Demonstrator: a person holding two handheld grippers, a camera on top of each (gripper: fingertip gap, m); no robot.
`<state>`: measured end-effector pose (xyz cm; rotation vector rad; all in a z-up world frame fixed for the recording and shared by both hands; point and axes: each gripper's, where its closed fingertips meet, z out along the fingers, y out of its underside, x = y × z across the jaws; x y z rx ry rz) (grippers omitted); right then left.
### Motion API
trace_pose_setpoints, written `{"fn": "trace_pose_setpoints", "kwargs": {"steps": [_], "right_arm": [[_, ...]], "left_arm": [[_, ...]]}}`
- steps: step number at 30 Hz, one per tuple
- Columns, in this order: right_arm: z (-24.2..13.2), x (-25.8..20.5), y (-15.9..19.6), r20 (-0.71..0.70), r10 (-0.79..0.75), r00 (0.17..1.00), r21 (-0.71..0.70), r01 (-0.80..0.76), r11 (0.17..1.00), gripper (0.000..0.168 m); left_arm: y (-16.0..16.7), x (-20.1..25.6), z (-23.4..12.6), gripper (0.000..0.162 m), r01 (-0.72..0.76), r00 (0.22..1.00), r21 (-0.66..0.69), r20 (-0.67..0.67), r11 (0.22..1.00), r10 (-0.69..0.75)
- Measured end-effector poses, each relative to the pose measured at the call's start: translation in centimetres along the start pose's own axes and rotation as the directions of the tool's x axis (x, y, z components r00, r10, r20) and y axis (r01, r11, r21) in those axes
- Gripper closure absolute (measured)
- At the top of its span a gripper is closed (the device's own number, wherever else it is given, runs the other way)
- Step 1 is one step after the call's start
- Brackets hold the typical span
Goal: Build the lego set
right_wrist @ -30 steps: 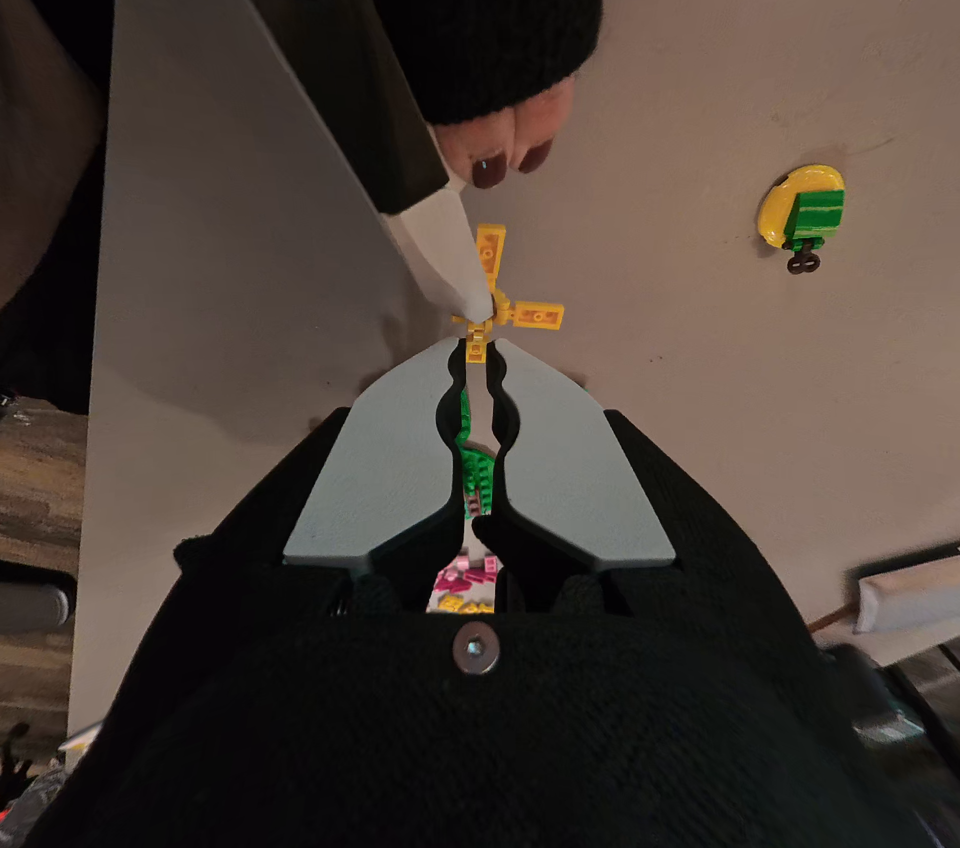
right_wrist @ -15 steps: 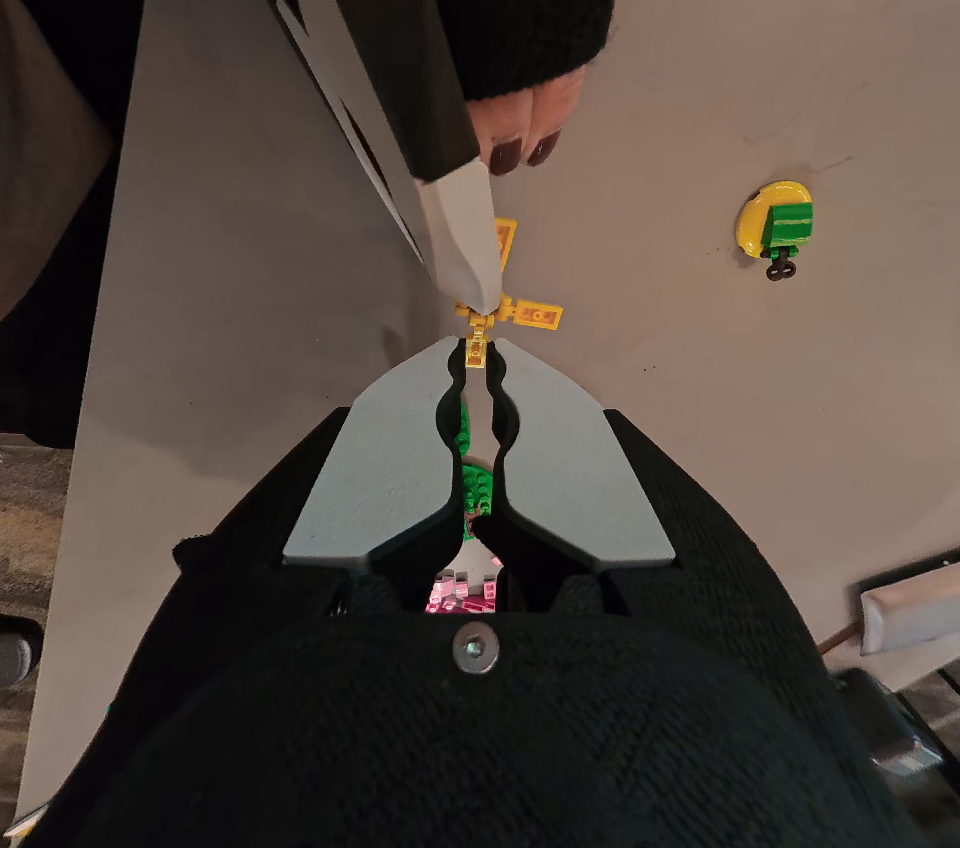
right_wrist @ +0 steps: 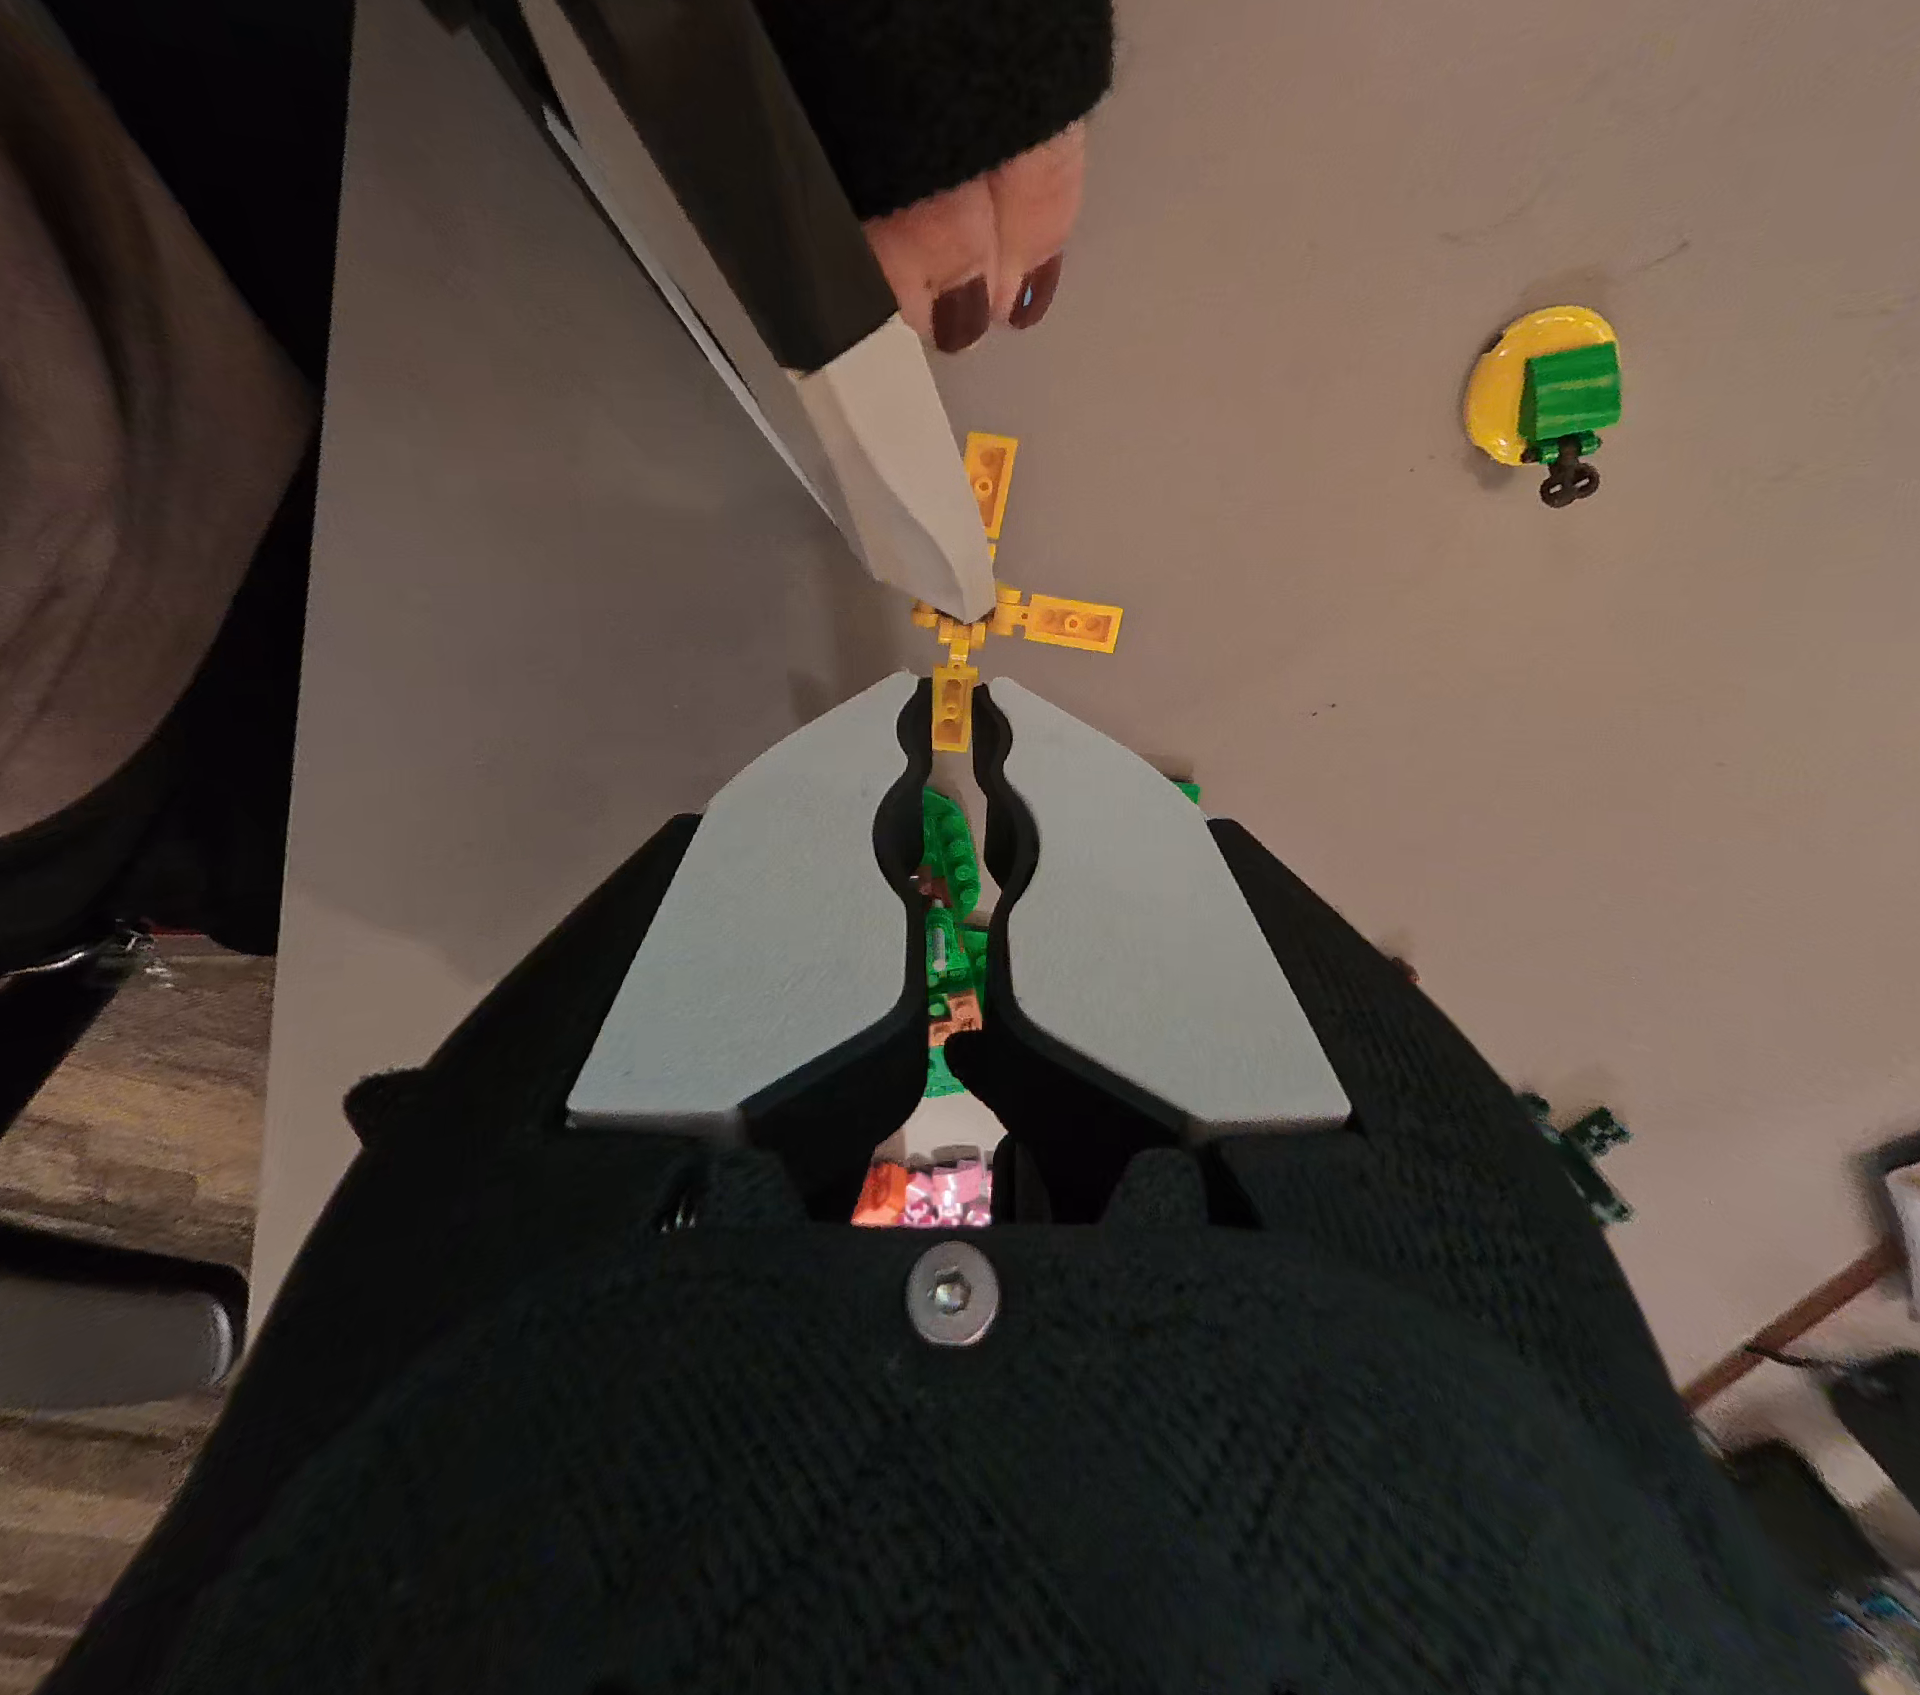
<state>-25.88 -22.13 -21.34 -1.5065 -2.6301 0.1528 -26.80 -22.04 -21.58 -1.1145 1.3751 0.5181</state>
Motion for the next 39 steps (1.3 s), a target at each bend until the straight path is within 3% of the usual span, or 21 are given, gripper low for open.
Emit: {"fn": "trace_pose_setpoints", "kwargs": {"steps": [39], "right_arm": [[1.3,0.7,-0.2,-0.062,-0.101,0.993,-0.163,0.090,0.983,0.164]], "left_arm": [[1.1,1.0,0.5,0.155,0.033,0.997,-0.082,-0.064,0.996,-0.038]]}}
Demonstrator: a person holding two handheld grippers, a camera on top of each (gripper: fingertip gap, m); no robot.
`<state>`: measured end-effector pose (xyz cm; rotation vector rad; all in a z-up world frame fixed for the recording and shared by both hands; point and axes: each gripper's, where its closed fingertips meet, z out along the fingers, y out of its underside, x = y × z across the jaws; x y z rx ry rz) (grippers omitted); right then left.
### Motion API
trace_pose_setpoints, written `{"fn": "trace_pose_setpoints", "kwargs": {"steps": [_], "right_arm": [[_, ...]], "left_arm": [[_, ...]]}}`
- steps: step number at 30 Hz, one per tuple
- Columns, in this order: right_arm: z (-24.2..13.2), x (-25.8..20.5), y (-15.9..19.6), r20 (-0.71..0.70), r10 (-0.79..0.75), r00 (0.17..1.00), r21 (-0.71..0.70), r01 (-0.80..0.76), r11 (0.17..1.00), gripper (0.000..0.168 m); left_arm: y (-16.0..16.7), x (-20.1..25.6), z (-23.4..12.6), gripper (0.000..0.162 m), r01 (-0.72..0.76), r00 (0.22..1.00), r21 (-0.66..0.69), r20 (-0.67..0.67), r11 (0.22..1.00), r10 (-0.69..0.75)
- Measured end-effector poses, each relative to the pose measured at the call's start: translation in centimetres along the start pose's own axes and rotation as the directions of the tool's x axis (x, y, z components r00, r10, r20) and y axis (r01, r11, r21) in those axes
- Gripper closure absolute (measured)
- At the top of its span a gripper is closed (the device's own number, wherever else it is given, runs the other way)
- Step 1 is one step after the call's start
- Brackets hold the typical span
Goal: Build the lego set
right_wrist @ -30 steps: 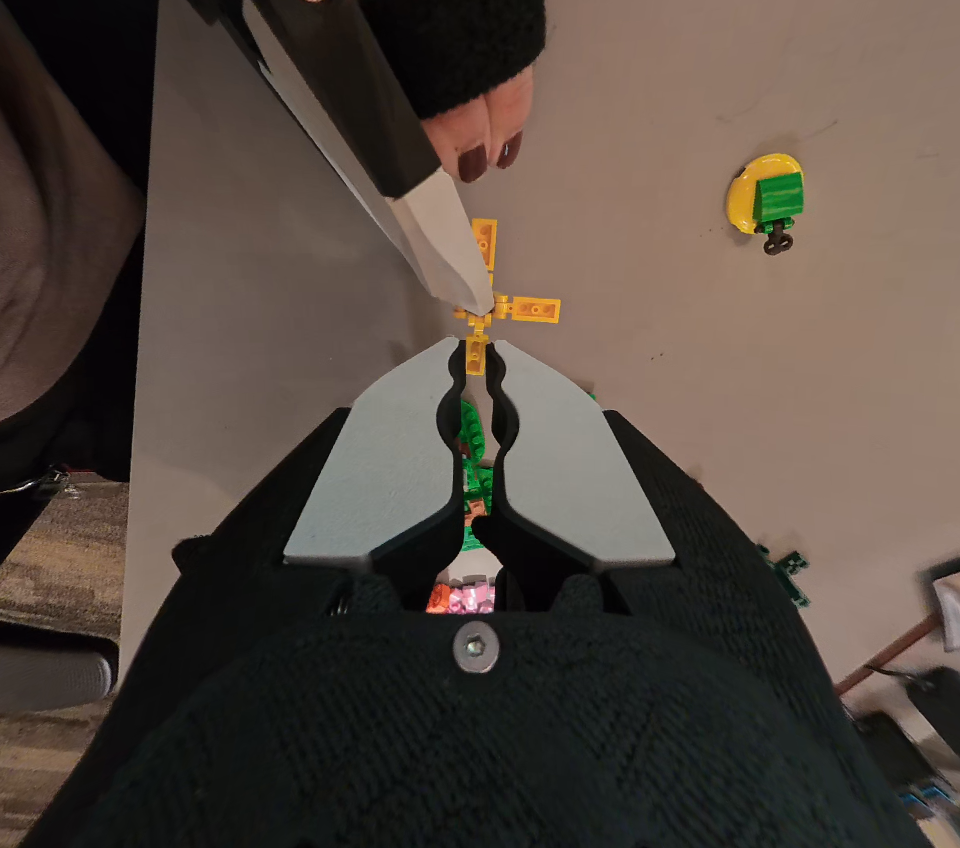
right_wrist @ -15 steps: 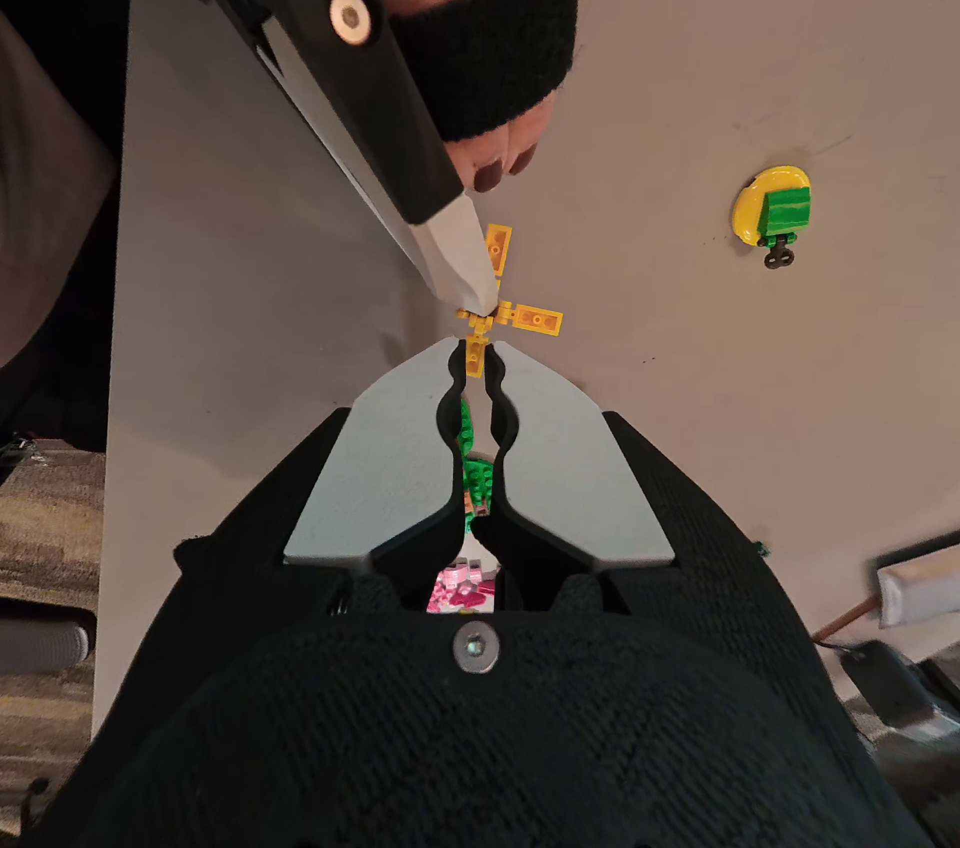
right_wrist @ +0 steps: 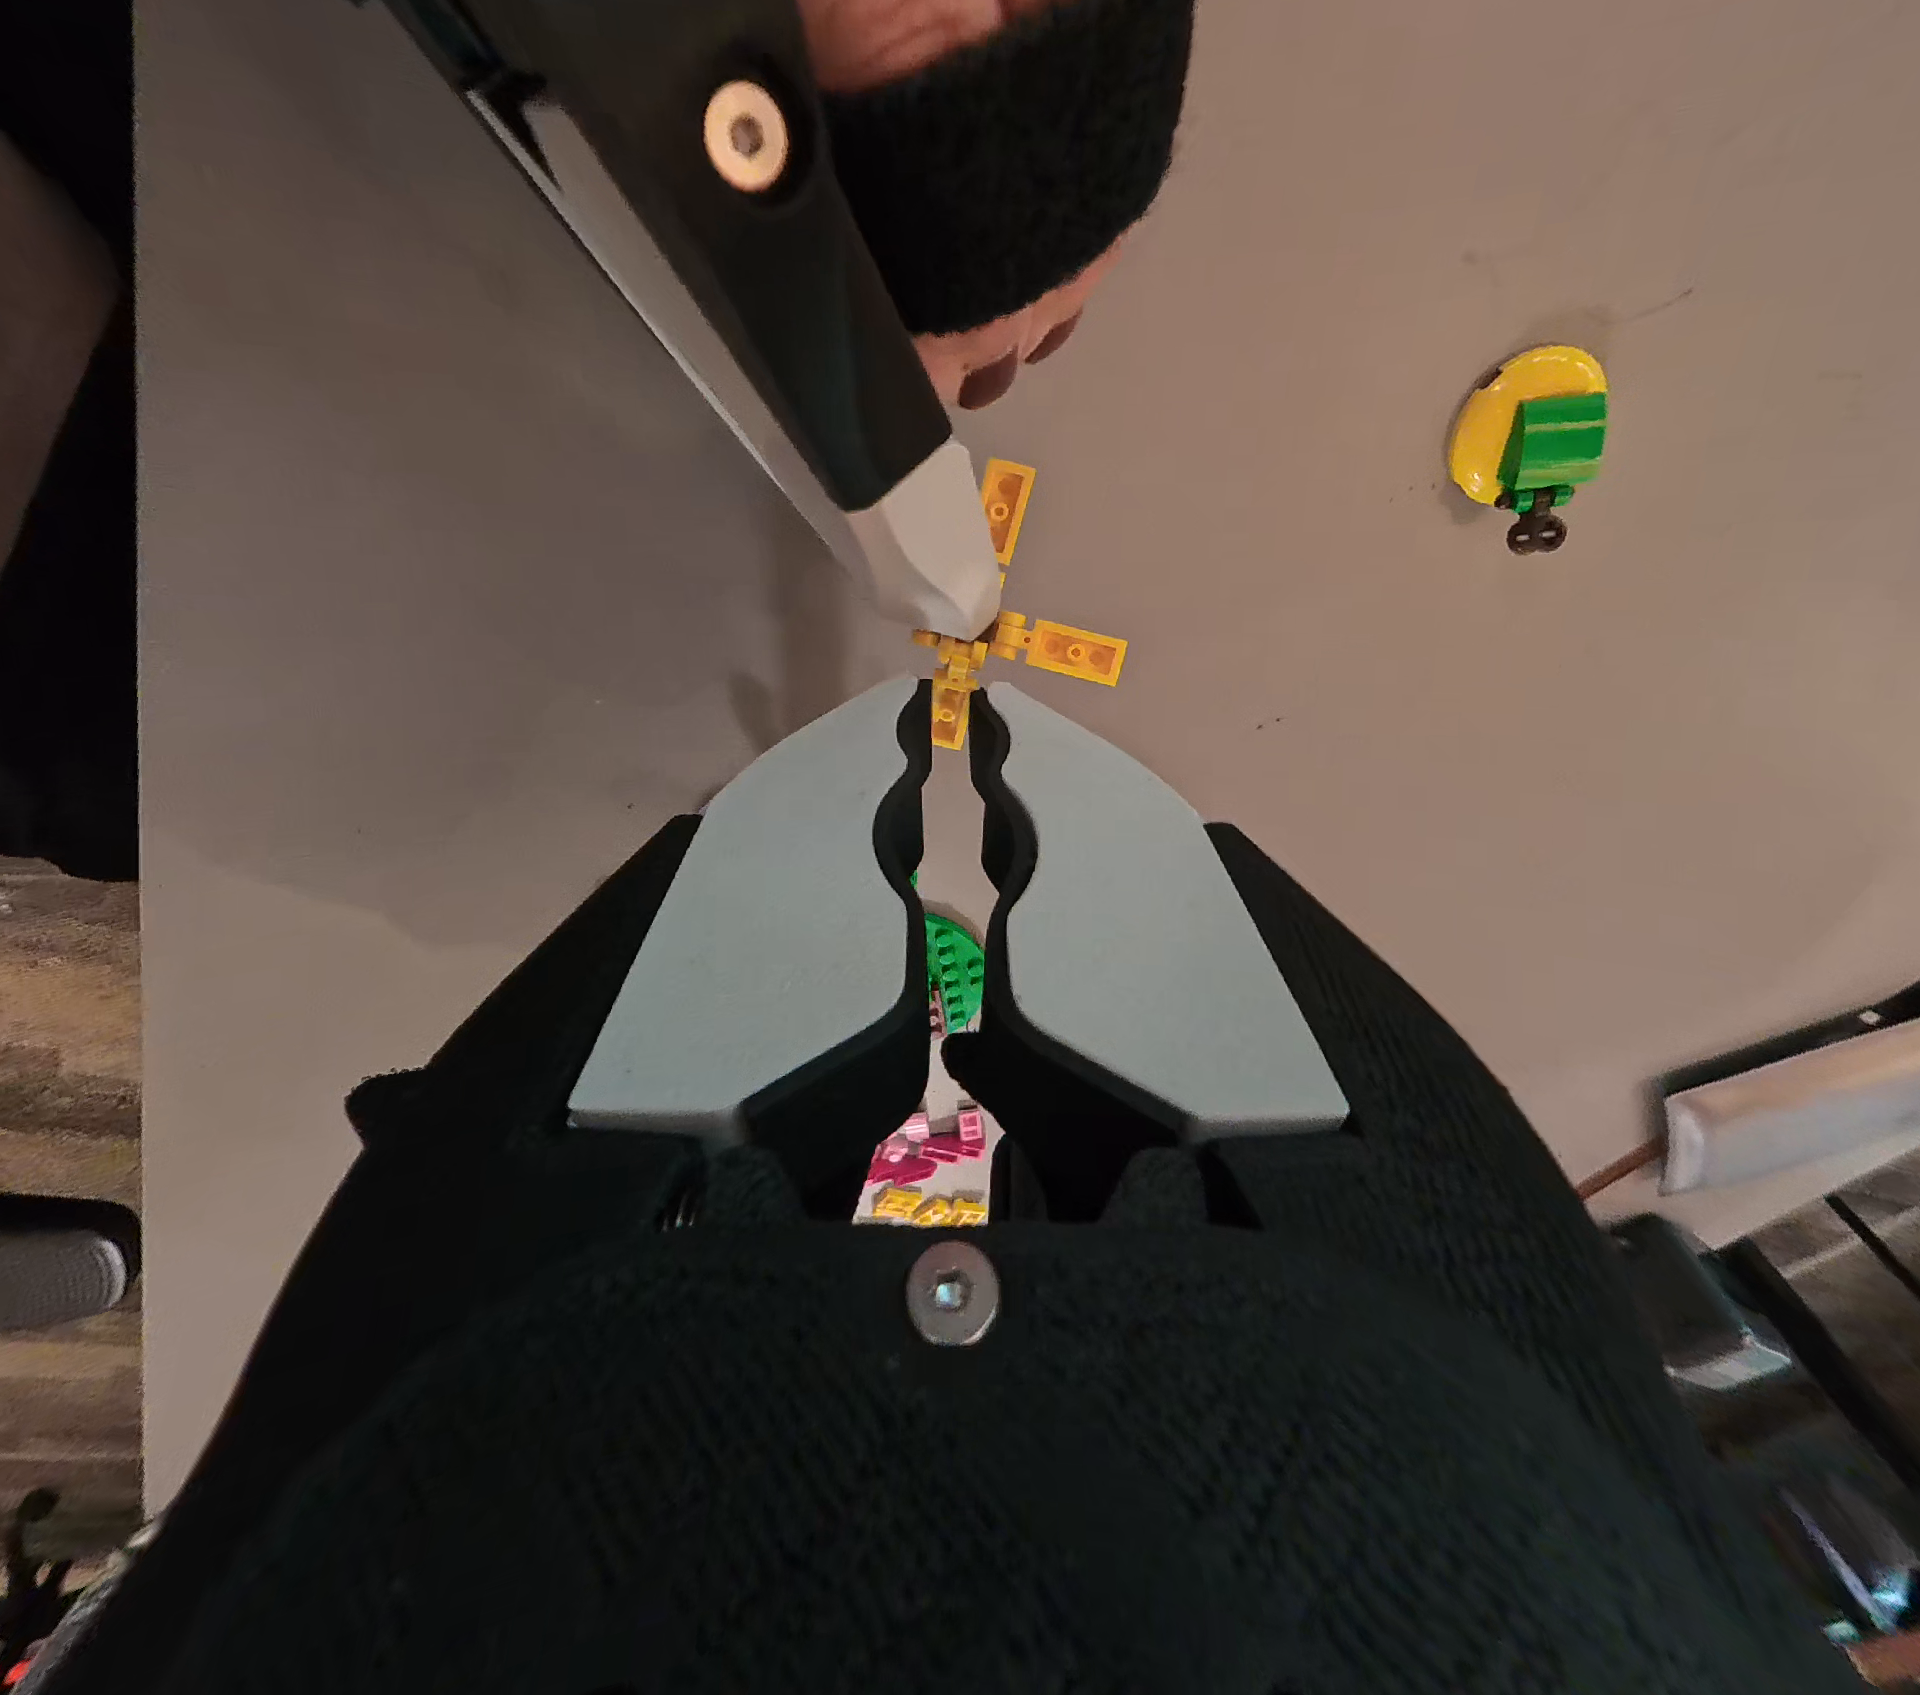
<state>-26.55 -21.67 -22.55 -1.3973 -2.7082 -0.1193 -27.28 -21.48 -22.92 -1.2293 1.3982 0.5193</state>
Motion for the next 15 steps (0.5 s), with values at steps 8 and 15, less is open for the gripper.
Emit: {"fn": "trace_pose_setpoints", "kwargs": {"steps": [8,15], "right_arm": [[-0.14,0.23,-0.25,0.010,0.035,0.999,0.047,-0.036,0.998,0.163],[-0.71,0.60,-0.54,0.003,0.118,0.993,0.151,-0.117,0.982,0.162]], "left_arm": [[0.32,0.10,0.07,0.159,0.069,0.997,0.007,-0.029,0.998,-0.069],[0.46,-0.65,-0.21,0.159,0.161,0.987,0.032,-0.016,0.986,-0.160]]}}
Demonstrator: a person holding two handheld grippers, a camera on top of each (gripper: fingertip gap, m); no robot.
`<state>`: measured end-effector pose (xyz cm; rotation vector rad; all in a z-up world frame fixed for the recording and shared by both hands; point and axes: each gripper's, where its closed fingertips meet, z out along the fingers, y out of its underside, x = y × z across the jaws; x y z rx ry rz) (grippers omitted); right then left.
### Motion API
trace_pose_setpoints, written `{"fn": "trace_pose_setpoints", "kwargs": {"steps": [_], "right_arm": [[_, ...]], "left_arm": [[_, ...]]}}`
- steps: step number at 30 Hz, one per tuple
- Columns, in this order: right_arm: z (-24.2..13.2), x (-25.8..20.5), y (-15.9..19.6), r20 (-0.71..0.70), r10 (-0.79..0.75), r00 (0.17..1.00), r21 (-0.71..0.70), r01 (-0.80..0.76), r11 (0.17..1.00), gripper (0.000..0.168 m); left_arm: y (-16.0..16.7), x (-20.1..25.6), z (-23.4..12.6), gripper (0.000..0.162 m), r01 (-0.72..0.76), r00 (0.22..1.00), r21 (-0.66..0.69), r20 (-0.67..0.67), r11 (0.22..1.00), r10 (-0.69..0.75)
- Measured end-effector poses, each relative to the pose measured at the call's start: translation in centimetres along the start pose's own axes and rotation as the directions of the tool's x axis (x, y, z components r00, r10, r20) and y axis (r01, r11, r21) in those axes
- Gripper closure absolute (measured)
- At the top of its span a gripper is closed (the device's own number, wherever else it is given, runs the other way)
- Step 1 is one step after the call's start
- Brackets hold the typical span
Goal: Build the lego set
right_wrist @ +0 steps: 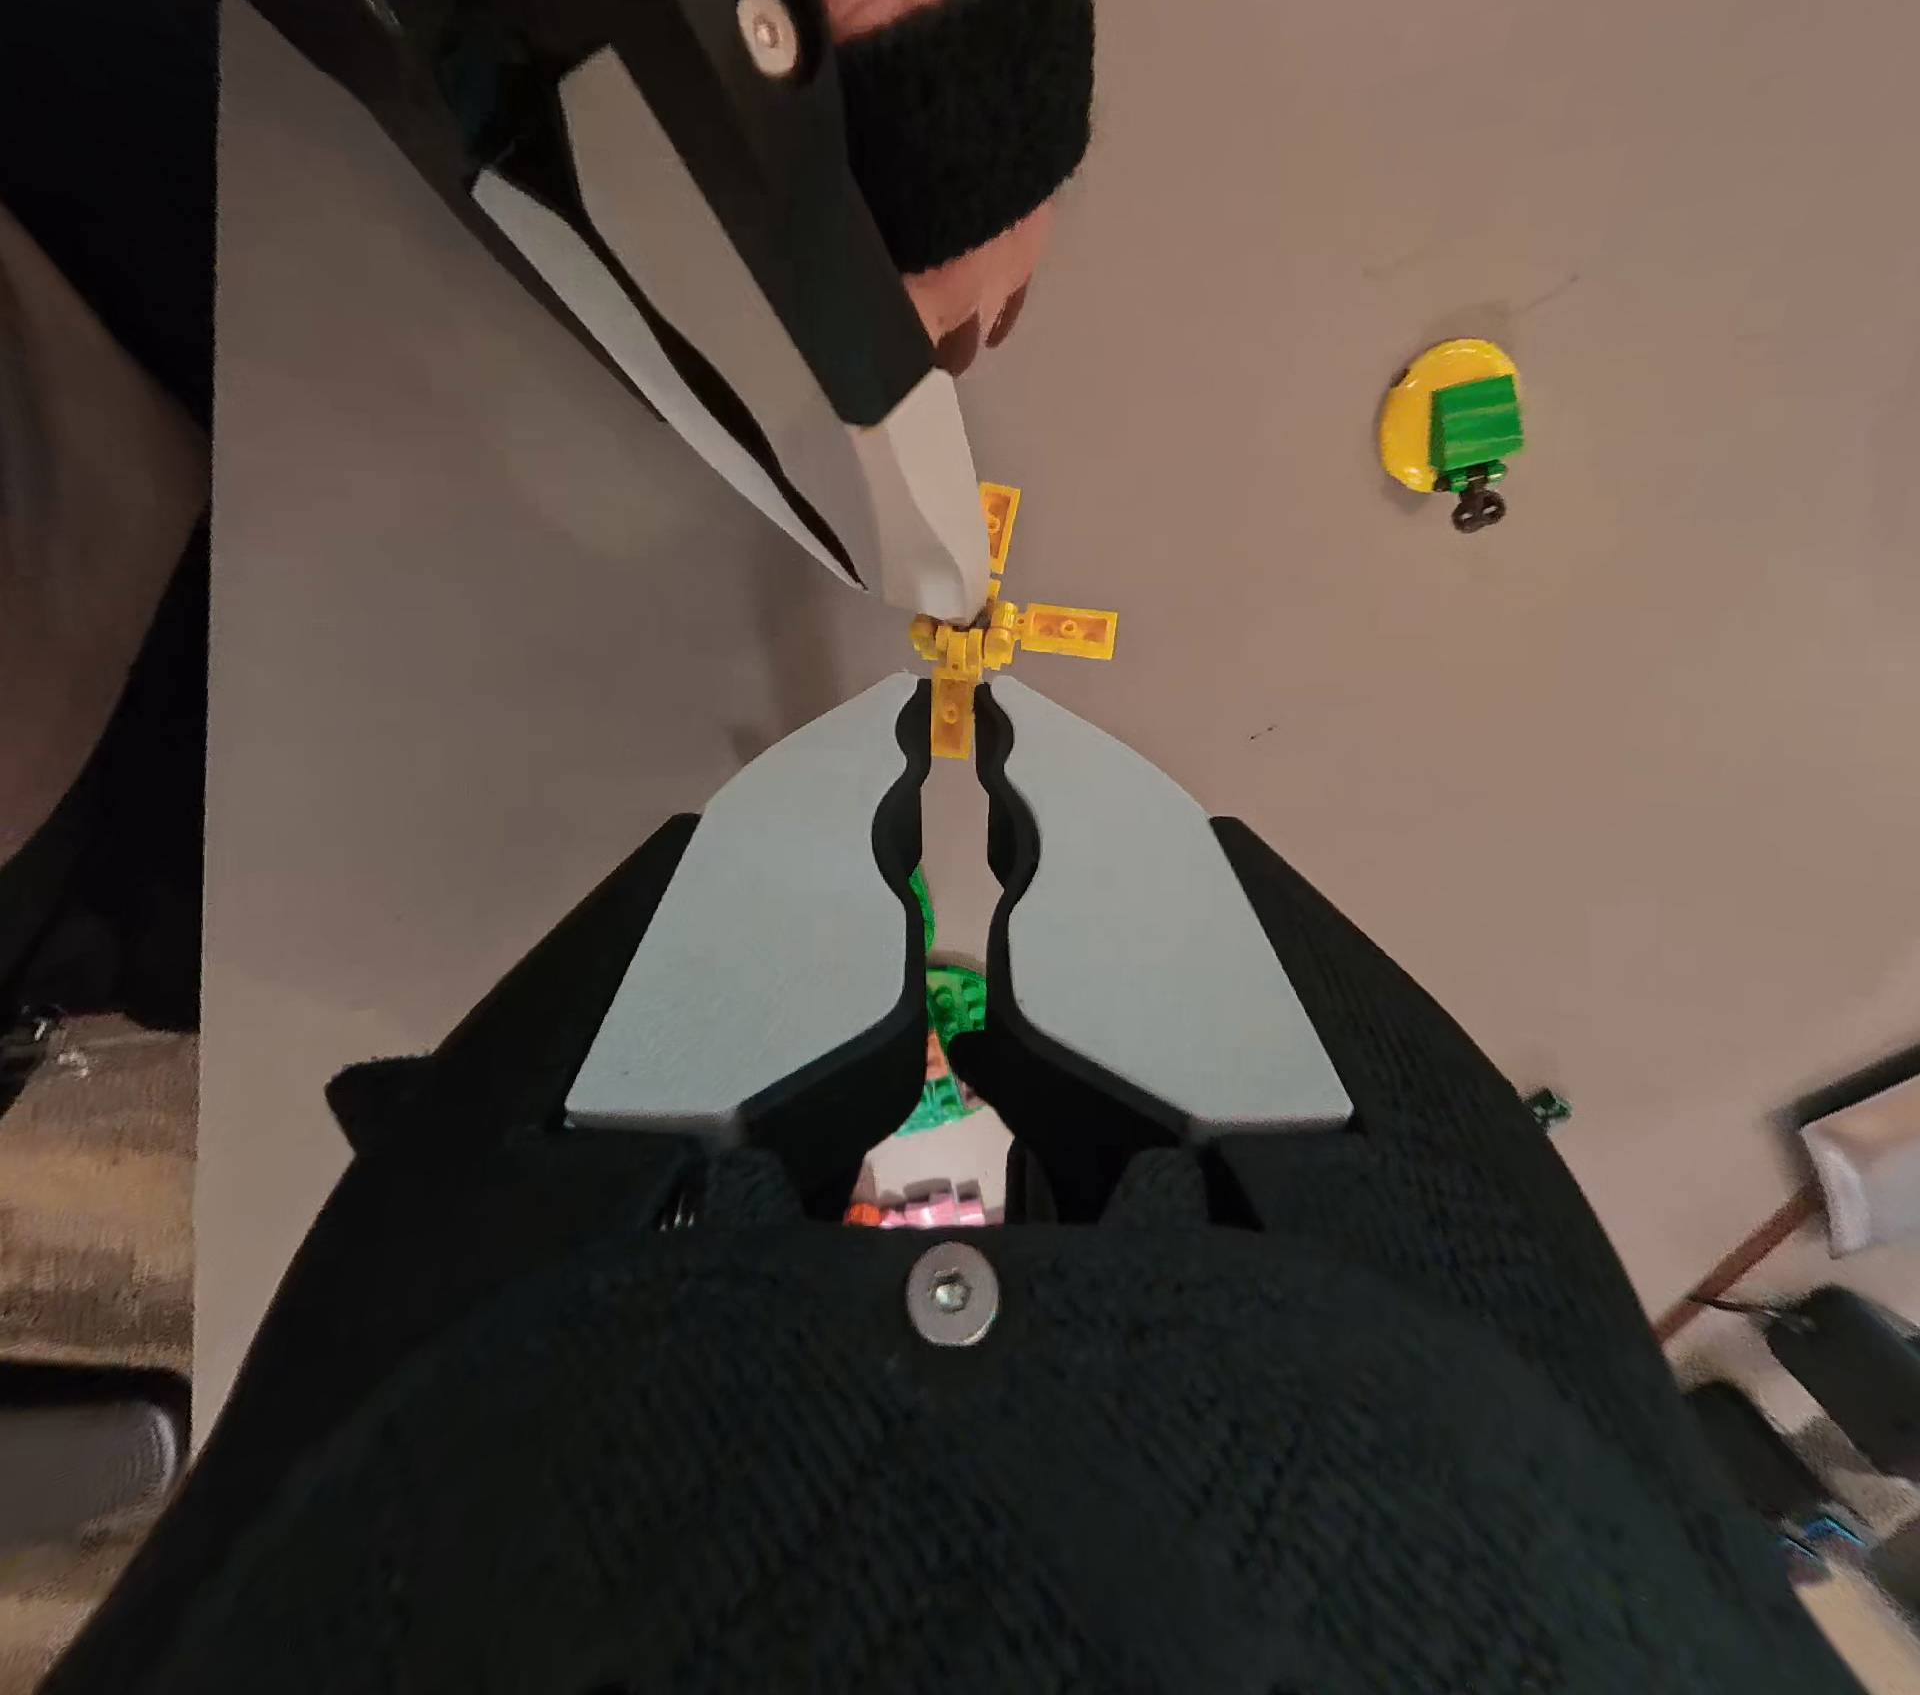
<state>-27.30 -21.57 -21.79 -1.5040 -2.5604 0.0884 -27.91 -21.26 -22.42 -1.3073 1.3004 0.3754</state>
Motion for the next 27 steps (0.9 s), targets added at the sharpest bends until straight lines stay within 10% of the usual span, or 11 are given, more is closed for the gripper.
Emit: {"fn": "trace_pose_setpoints", "kwargs": {"steps": [12,27], "right_arm": [[-3.2,0.8,-2.7,-0.084,0.211,0.974,0.359,-0.168,0.918,0.138],[-4.7,-0.1,-4.5,0.231,0.376,0.898,0.535,-0.439,0.722,0.151]], "left_arm": [[-1.1,-4.5,-3.2,0.159,0.510,0.858,0.262,-0.094,0.819,-0.504],[-2.2,-4.8,-4.4,0.159,0.566,0.824,0.330,-0.194,0.756,-0.533]]}}
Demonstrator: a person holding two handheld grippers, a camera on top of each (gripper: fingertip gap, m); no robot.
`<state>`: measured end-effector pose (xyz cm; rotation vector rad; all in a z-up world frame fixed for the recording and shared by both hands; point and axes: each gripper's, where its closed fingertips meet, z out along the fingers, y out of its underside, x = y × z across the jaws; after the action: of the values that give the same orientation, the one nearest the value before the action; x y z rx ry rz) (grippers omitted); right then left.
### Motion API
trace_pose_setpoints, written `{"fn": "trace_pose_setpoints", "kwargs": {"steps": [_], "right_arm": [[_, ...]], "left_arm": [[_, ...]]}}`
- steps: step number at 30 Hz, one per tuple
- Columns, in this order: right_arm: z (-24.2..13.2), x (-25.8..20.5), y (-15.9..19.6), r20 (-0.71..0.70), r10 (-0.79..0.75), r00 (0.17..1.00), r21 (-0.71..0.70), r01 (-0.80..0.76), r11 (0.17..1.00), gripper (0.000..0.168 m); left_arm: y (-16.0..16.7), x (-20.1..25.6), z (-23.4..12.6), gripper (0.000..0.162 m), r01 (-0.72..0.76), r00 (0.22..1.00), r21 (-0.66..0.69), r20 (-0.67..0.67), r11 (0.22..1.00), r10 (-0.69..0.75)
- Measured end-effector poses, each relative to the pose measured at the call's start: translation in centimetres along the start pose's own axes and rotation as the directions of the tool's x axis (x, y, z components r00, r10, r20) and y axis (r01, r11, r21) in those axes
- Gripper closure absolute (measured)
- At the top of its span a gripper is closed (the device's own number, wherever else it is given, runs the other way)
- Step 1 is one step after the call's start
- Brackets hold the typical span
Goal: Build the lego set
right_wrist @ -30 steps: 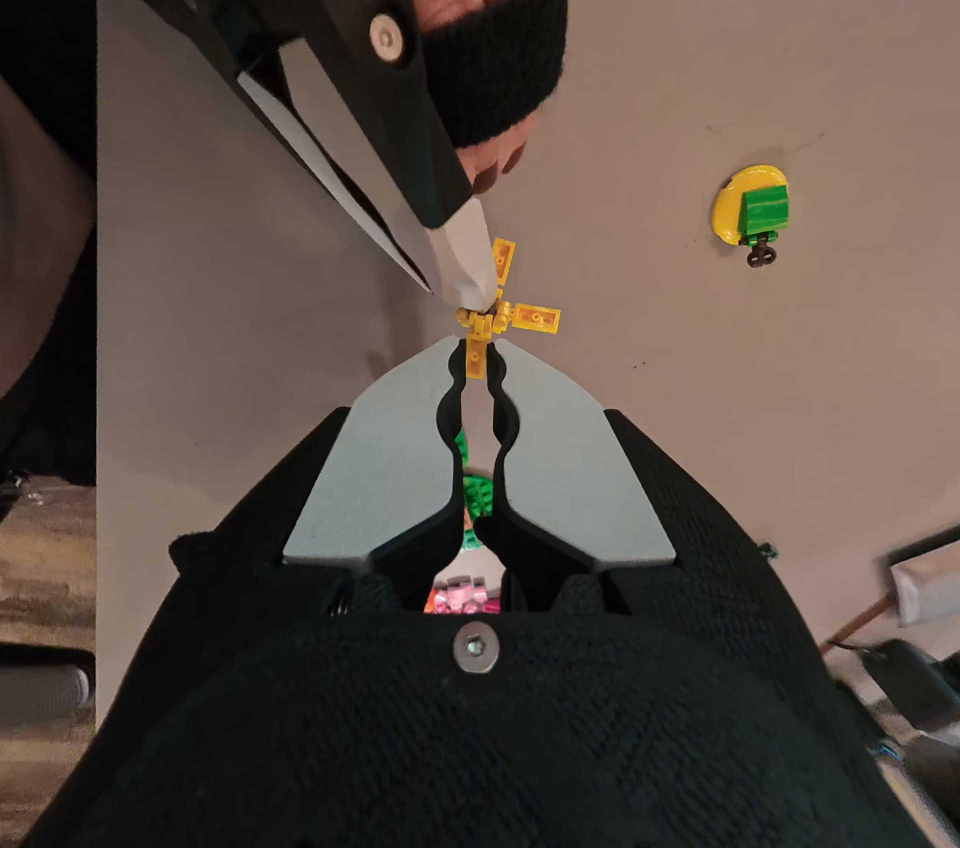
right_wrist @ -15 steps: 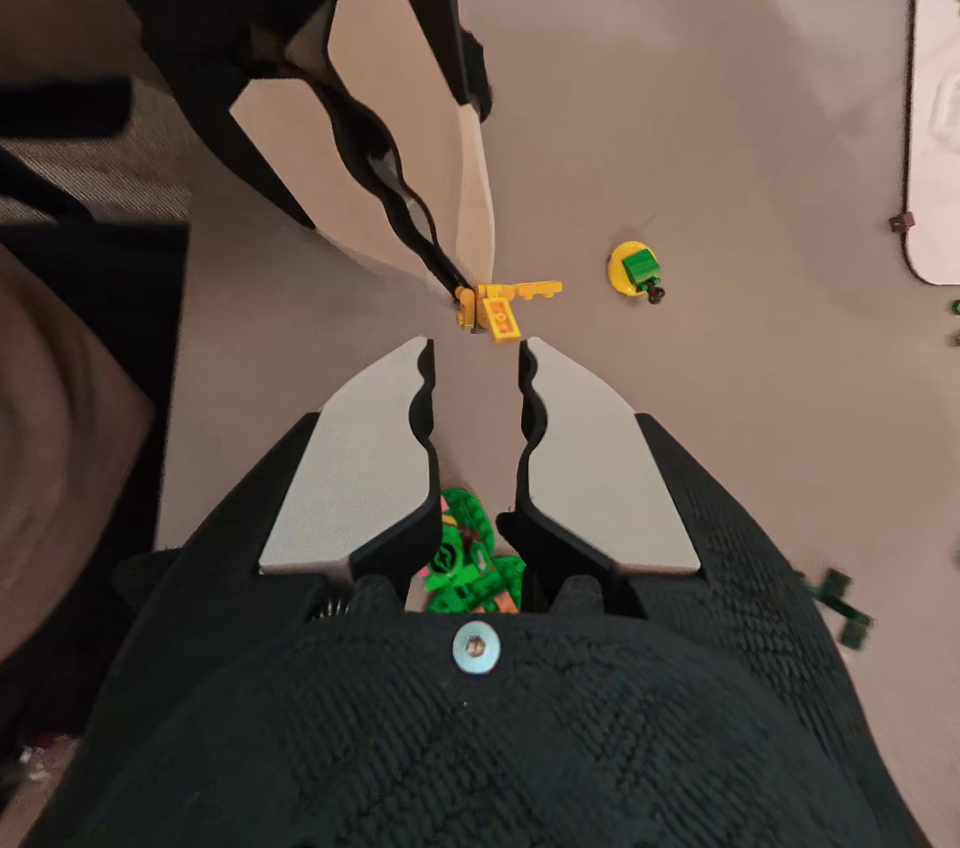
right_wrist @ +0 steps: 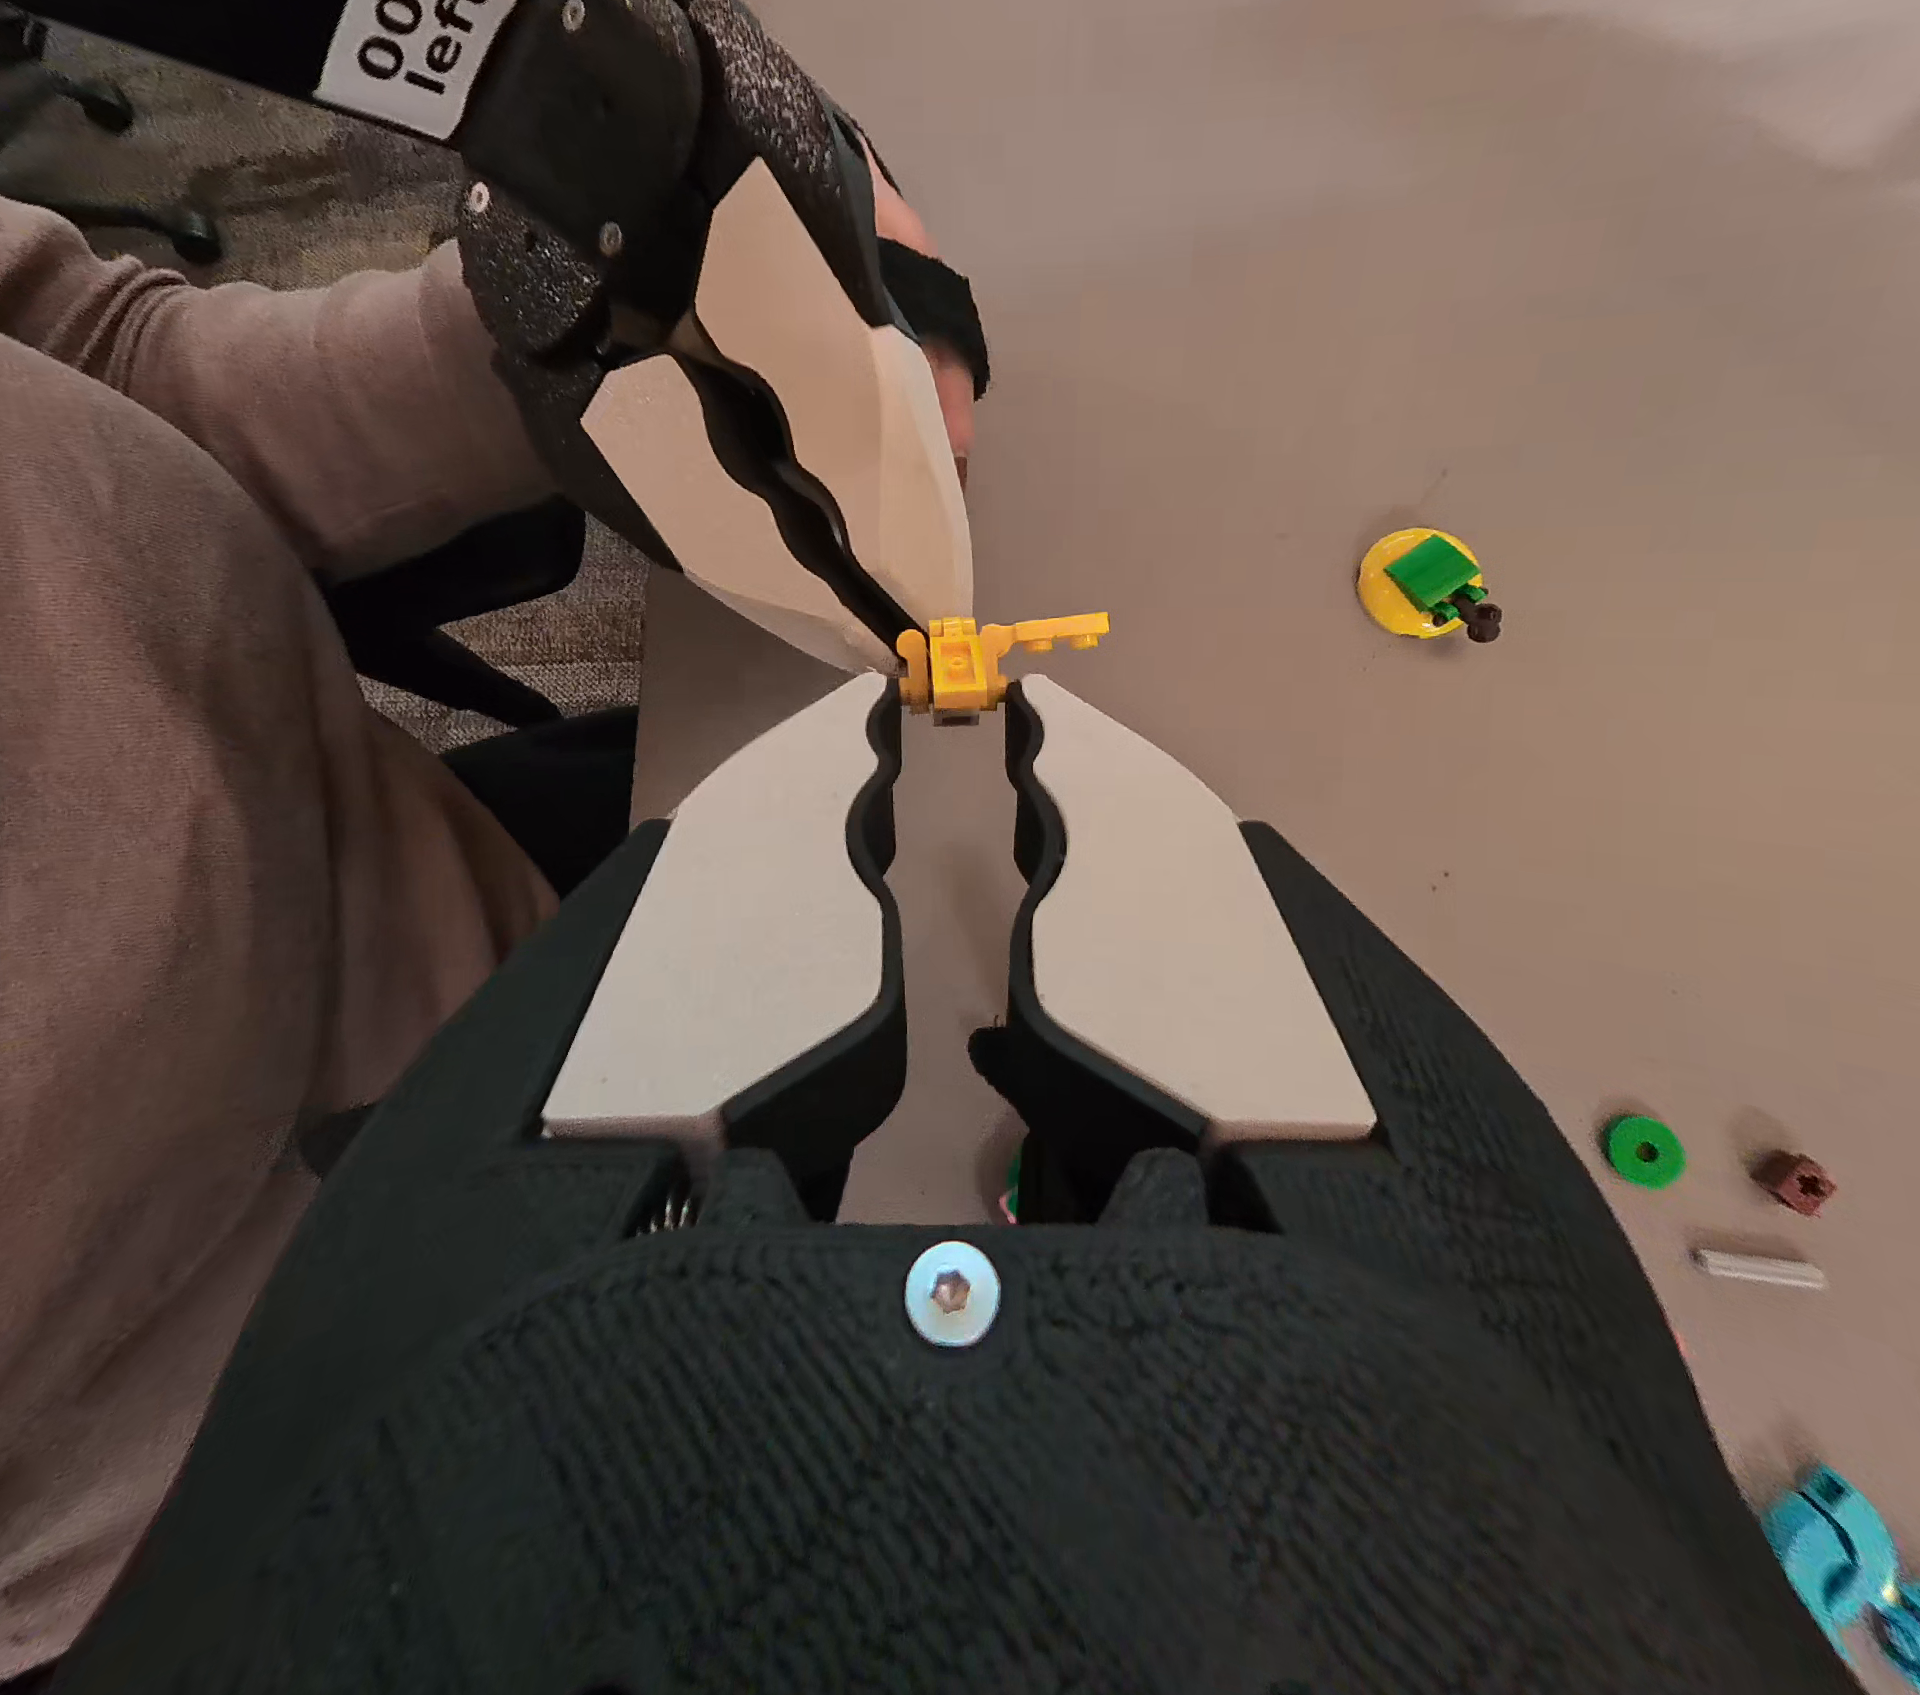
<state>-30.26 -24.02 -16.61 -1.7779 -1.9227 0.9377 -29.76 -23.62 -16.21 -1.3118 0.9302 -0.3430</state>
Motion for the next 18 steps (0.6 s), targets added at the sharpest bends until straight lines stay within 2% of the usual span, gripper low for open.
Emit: {"fn": "trace_pose_setpoints", "kwargs": {"steps": [3,4,6,9,14,18], "right_arm": [[-0.2,0.2,-0.6,-0.014,0.016,1.000,0.061,-0.015,0.998,0.151],[-0.3,0.4,-0.9,-0.020,0.027,0.999,0.096,-0.025,0.995,0.151],[-0.8,0.5,-1.8,-0.016,0.066,0.998,0.195,-0.061,0.979,0.151],[-1.6,0.1,-3.2,0.051,0.148,0.988,0.350,-0.156,0.924,0.151],[-2.2,-0.9,-4.5,0.151,0.203,0.967,0.493,-0.252,0.833,0.152],[-2.3,-1.1,-4.7,0.199,0.229,0.953,0.531,-0.301,0.792,0.151]], "left_arm": [[-0.3,-0.8,-0.1,0.157,-0.025,0.998,0.009,0.064,1.000,0.025],[-0.6,-1.4,-0.2,0.152,-0.049,0.992,0.018,0.118,0.999,0.046],[-1.3,-2.5,-0.6,0.142,-0.125,0.966,0.034,0.234,0.992,0.113],[-1.8,-3.3,-0.8,0.131,-0.278,0.896,-0.019,0.354,0.960,0.267],[-3.9,-3.1,-0.9,0.138,-0.468,0.752,-0.062,0.495,0.881,0.434],[-4.1,-3.4,-0.9,0.144,-0.456,0.735,-0.080,0.527,0.886,0.426]]}}
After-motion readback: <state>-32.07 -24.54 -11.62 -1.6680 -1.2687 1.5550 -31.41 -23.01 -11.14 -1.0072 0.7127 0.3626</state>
